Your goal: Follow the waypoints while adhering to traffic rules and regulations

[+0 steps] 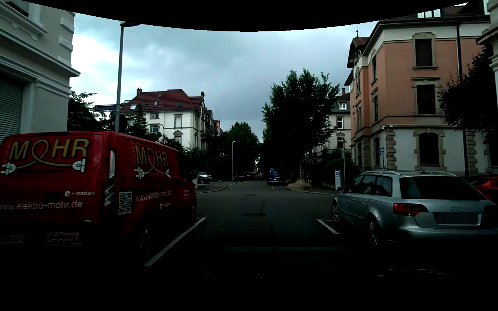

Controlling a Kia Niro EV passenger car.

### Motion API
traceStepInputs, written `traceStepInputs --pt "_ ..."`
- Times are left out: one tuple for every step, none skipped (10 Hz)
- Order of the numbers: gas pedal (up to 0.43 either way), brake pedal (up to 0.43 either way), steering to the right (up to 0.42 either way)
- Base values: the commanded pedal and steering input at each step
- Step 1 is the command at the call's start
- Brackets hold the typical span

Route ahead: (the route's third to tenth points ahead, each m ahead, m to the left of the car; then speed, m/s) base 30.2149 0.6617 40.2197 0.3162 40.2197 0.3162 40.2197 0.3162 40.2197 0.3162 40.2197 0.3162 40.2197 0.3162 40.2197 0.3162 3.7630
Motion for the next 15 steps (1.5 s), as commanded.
traceStepInputs --pt "0.000 0.000 0.003" --pt "0.000 0.000 0.003" --pt "0.000 0.000 0.003" --pt "0.000 0.000 0.002" --pt "0.000 0.000 0.001" --pt "0.000 0.012 0.001" --pt "0.000 0.061 0.001" --pt "0.000 0.104 0.001" --pt "0.000 0.122 0.000" --pt "0.000 0.128 0.000" --pt "0.000 0.122 -0.001" --pt "0.000 0.122 -0.001" --pt "0.000 0.152 -0.001" --pt "0.000 0.159 -0.002" --pt "0.000 0.146 -0.002"
